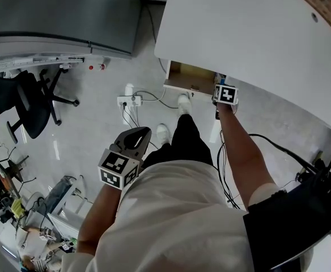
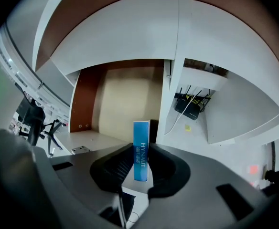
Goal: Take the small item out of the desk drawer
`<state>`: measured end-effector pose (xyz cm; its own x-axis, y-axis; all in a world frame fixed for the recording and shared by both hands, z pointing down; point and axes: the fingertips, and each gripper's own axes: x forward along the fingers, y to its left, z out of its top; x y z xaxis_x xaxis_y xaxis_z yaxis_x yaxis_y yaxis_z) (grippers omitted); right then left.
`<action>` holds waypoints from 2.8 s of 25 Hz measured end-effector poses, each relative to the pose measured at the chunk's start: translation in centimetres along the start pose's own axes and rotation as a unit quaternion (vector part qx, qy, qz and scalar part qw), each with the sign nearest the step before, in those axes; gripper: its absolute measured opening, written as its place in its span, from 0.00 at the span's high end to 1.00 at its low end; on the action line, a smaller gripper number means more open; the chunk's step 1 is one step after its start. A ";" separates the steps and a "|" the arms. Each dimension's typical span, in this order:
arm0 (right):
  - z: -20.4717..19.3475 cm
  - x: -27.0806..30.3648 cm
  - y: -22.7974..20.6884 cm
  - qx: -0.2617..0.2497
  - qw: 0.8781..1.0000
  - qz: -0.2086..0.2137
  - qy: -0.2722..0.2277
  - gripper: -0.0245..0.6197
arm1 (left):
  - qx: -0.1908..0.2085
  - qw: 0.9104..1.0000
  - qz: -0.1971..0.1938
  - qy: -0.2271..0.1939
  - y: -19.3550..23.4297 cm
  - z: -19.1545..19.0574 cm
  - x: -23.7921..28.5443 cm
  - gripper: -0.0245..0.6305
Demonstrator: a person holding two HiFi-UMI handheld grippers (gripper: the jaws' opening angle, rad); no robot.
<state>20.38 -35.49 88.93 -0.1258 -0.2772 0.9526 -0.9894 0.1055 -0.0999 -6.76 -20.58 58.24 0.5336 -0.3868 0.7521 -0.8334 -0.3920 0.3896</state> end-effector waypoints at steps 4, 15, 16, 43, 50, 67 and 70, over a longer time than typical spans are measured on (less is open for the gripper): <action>0.0 -1.5 0.6 -0.001 1.000 0.001 -0.009 0.79 | 0.005 1.000 -0.002 -0.011 -0.3 -0.7 -1.3 0.93; -0.9 -8.3 3.3 -0.032 0.998 0.005 -0.045 0.79 | 0.018 0.998 -0.013 -0.057 -1.0 -3.1 -6.6 0.93; -1.1 -9.0 3.7 -0.035 0.998 0.006 -0.049 0.79 | 0.018 0.998 -0.014 -0.062 -1.0 -3.3 -7.1 0.93; -17.2 -33.5 13.9 -0.046 0.986 0.075 -0.139 0.79 | 0.042 0.988 -0.064 -0.134 -4.6 -13.3 -19.5 0.93; -21.0 -38.4 17.0 -0.058 0.982 0.097 -0.149 0.79 | 0.052 0.988 -0.066 -0.131 -4.7 -15.6 -21.2 0.93; -28.3 -43.1 19.9 -0.057 0.977 0.119 -0.166 0.79 | 0.063 0.987 -0.075 -0.126 -6.8 -20.3 -22.2 0.93; -28.9 -43.4 20.3 -0.056 0.977 0.121 -0.168 0.79 | 0.069 0.987 -0.077 -0.122 -6.9 -20.7 -22.2 0.93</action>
<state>7.89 6.26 53.89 -0.3909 -0.5261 0.7553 -0.9156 0.3062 -0.2606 -15.88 8.00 49.88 0.6847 -0.4977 0.5324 -0.7218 -0.5643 0.4007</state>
